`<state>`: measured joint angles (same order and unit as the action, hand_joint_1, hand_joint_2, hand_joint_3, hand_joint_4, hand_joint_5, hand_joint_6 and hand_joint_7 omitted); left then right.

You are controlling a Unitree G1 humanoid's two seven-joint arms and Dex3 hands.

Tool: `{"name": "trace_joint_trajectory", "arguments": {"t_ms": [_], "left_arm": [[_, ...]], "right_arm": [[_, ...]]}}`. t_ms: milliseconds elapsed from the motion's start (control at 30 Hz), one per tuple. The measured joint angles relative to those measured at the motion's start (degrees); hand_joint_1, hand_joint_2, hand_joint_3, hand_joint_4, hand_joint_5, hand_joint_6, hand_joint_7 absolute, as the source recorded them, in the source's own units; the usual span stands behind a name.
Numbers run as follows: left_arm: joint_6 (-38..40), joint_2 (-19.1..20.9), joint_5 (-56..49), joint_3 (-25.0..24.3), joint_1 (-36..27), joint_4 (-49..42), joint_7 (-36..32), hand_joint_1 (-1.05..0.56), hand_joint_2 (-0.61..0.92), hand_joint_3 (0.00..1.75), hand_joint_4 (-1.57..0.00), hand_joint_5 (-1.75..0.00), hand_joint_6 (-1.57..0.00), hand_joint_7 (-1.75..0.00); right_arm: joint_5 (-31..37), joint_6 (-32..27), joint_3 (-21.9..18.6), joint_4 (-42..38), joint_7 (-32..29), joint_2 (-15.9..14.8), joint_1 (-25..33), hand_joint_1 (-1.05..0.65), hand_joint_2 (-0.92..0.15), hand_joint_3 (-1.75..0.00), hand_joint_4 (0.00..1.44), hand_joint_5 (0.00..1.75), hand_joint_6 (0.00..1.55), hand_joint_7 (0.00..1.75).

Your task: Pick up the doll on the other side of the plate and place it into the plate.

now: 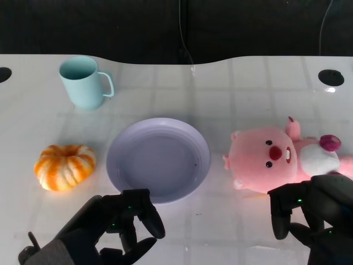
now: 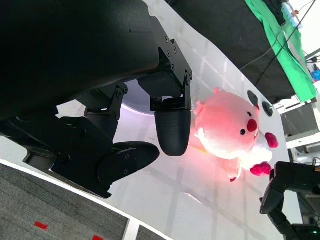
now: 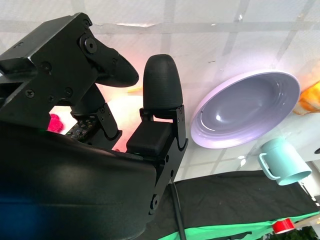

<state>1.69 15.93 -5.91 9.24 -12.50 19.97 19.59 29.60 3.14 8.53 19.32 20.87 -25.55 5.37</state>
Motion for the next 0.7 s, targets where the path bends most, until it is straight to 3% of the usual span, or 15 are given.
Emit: {"name": "trace_joint_trajectory", "arguments": {"t_ms": [433, 567, 700], "left_arm": [[0.1, -0.1, 0.0, 0.0, 0.0, 0.0, 0.0, -0.19, 0.66, 0.86, -0.70, -1.75, -0.65, -1.40], [0.1, -0.1, 0.0, 0.0, 0.0, 0.0, 0.0, -0.18, 0.65, 0.85, -0.69, -1.75, -0.65, -1.39], [0.1, -0.1, 0.1, 0.0, 0.0, -0.1, 0.0, -0.17, 0.65, 0.85, -0.70, -1.75, -0.66, -1.39]], "right_arm": [[0.0, -0.1, 0.1, -0.1, 0.0, 0.0, -0.1, -0.07, -0.34, -1.25, 0.88, 1.69, 0.88, 1.33], [-0.2, -0.2, -0.1, -0.1, -1.3, 0.9, -0.1, -0.01, -0.31, -1.25, 0.93, 1.59, 0.92, 1.14], [-2.2, 0.2, -1.0, -0.1, -4.0, 2.8, 0.0, 0.00, -0.37, -1.06, 0.92, 1.33, 0.92, 0.82]]}}
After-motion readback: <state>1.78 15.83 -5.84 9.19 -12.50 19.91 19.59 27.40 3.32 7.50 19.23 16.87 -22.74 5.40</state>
